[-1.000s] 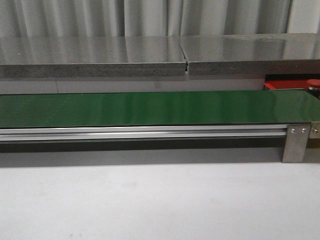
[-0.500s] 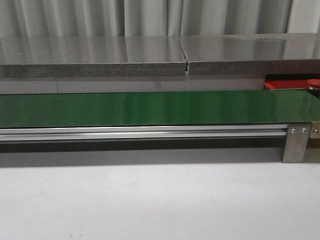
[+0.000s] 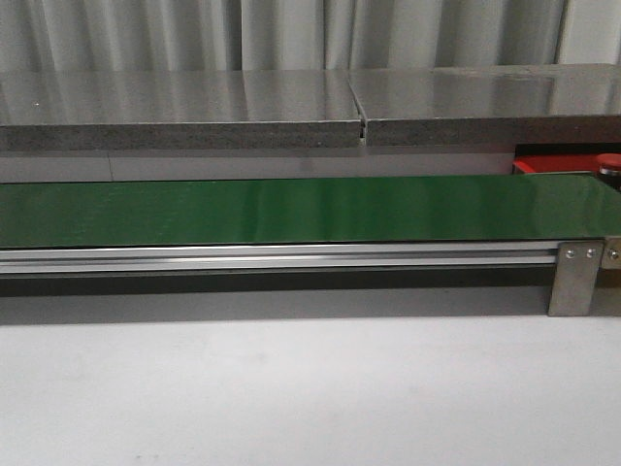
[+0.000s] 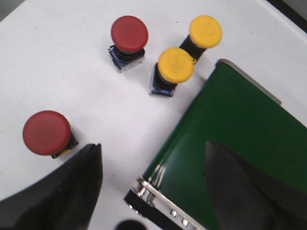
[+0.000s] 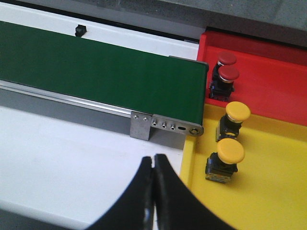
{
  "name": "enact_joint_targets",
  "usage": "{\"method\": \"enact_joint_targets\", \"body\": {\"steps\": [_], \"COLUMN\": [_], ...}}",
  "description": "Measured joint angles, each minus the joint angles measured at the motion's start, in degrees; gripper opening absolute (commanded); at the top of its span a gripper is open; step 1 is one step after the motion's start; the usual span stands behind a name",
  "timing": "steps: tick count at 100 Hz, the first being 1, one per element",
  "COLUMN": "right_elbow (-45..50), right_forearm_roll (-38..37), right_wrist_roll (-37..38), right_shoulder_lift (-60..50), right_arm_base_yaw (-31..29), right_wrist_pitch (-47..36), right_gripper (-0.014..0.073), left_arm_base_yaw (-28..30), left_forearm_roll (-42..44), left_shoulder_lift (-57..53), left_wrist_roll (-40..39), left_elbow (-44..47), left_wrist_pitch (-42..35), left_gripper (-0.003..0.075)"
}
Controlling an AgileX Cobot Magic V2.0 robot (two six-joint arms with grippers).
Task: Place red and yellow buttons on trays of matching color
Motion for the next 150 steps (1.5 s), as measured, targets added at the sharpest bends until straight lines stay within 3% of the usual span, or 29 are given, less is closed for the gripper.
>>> {"method": "enact_joint_targets", "body": {"steps": [59,108,115,135,150], "right_elbow": [0.00,0.00,0.00,0.00,0.00], "right_forearm_roll": [0.00,0.00,0.00,0.00,0.00], "right_wrist_roll": [0.00,0.00,0.00,0.00,0.00], "right_shoulder_lift": [0.00,0.00,0.00,0.00,0.00], "right_arm_base_yaw": [0.00,0.00,0.00,0.00,0.00], "right_wrist_pitch": [0.00,0.10,0.10,0.10,0.10], "right_gripper": [-0.0121,-0.0121,-0.0121,-0.0121,-0.0121], "left_arm_base_yaw": [2.43,2.12,1.83,0.79,0.70], "left_forearm_roll": [0.21,0.21,0.21,0.10,0.10], "left_shoulder_lift": [32.42,39.71,39.86,39.86,39.86], "left_wrist_roll": [-11.84,-13.41,-13.41,-13.41,-13.41], "left_elbow": [-36.67,-40.85,-40.85,-40.98,-40.98], "left_wrist_pitch": [14.54,15.84,15.48,14.88,14.88], "left_gripper": [0.0440,0.0436,0.0391,0.0171,0.0118]}}
